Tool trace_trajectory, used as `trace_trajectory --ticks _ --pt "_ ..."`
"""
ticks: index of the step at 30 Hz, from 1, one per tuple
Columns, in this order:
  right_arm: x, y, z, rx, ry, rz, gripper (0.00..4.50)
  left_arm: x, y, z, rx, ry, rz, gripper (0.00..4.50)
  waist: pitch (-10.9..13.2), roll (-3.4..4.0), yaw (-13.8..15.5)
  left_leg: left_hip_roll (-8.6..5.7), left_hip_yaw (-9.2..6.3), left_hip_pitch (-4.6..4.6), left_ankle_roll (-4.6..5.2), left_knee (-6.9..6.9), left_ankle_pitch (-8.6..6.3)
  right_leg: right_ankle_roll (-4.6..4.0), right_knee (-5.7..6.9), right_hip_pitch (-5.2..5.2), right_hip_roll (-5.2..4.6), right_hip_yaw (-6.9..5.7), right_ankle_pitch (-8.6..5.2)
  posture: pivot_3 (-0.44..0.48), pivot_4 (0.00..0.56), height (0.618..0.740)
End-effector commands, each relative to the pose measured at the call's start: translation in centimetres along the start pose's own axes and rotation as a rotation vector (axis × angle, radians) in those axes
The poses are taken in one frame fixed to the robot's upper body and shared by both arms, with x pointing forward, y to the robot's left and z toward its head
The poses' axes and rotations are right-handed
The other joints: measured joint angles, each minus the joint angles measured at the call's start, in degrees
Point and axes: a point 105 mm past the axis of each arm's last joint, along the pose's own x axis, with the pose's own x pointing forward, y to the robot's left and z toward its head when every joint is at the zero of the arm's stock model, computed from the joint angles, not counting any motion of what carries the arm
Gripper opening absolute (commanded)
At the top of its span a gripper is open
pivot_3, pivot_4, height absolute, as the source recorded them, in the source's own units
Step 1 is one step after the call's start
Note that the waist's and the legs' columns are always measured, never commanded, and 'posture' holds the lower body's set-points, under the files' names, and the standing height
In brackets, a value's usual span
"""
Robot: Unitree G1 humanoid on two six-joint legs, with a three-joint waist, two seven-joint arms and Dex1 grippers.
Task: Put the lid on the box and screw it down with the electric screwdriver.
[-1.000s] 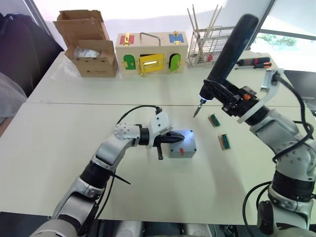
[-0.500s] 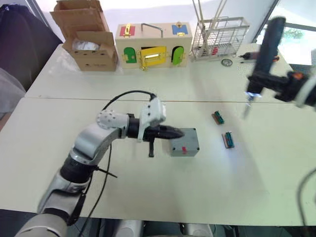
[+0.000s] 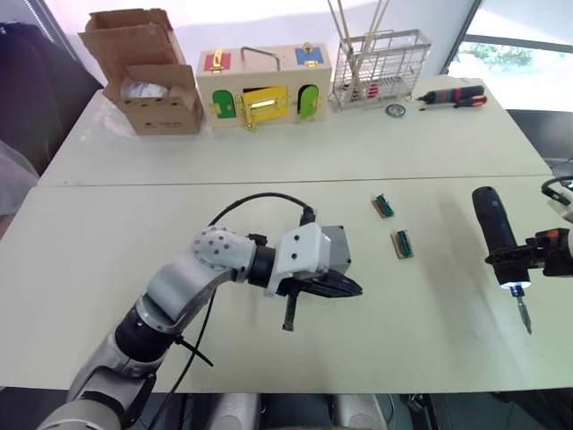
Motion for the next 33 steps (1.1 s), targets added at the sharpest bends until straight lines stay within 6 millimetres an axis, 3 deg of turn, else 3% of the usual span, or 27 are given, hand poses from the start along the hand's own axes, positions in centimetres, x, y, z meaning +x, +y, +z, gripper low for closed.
trace_trajectory --ticks 1,14,16,21,23,25,27,29,30,33 --pt "0.0 -0.5 0.8 -0.010 -0.054 -0.021 1.82 0.1 0.2 0.4 0.012 -0.024 0.018 0.00 0.00 -0.01 0.14 0.00 -0.01 0.00 -0.01 0.00 0.01 0.00 -0.01 0.00 0.00 0.00 0.00 0.000 0.150 0.730" --pt "1.9 -1.9 0.7 0.024 -0.012 -0.102 1.82 -0.2 0.9 -0.4 0.012 0.008 0.075 0.00 -0.01 0.00 -0.02 -0.04 0.00 -0.03 -0.35 0.07 0.21 0.01 0.01 -0.01 -0.01 0.02 0.00 0.000 0.150 0.730" --pt "2.1 -1.8 0.9 0.010 -0.018 -0.100 2.85 -0.4 1.2 -0.6 0.009 0.015 0.093 0.00 0.00 -0.01 -0.02 -0.04 0.00 -0.03 -0.36 0.07 0.21 0.01 0.02 -0.01 0.00 0.02 0.00 0.000 0.150 0.730" --pt "2.4 -1.8 1.1 0.000 -0.026 -0.104 4.49 -0.6 1.4 -0.7 0.005 0.016 0.114 0.00 -0.02 -0.04 0.09 -0.04 0.00 -0.03 -0.36 0.09 0.21 0.01 0.02 0.00 0.00 0.02 0.01 0.000 0.150 0.730" --pt "2.2 -1.8 1.4 -0.005 -0.037 -0.102 4.49 -0.7 1.5 -0.6 0.003 0.013 0.119 0.00 -0.02 -0.05 0.10 -0.05 0.00 -0.03 -0.36 0.12 0.21 0.02 0.02 0.02 0.00 0.02 0.01 0.000 0.150 0.730" --pt "1.3 -2.2 2.6 -0.018 -0.103 -0.136 4.49 -1.0 1.7 -0.6 0.002 0.012 0.136 0.00 -0.03 -0.04 0.04 -0.05 0.01 -0.03 -0.36 0.13 0.22 0.03 0.04 0.02 -0.01 0.03 0.02 0.000 0.150 0.730" --pt "-0.3 -2.3 5.3 -0.096 -0.245 -0.177 4.49 -1.6 2.5 -0.3 -0.004 0.000 0.185 0.00 -0.03 -0.03 0.01 -0.05 0.01 -0.03 -0.37 0.14 0.22 0.04 0.07 0.00 -0.01 0.05 0.02 0.000 0.150 0.730" --pt "-3.4 0.1 11.0 -0.264 -0.629 -0.146 4.49 -2.8 4.2 0.1 -0.022 -0.016 0.277 0.00 -0.03 -0.04 -0.22 -0.07 0.04 -0.02 -0.38 0.12 0.23 0.04 0.14 -0.07 -0.01 0.08 0.02 0.000 0.150 0.730" --pt "-4.6 1.0 12.5 -0.298 -0.761 -0.130 4.49 -3.2 4.7 0.2 -0.030 -0.022 0.308 0.00 -0.02 -0.05 -0.37 -0.08 0.11 -0.01 -0.40 0.12 0.24 0.04 0.20 -0.13 0.00 0.12 0.02 0.000 0.150 0.730" --pt "-6.1 3.9 14.0 -0.424 -0.978 -0.101 4.49 -4.5 6.0 0.1 -0.072 -0.007 0.426 0.00 -0.04 -0.12 -0.15 -0.06 0.09 0.09 -0.49 0.08 0.28 0.07 0.46 -0.16 0.03 0.11 0.00 0.000 0.150 0.730"
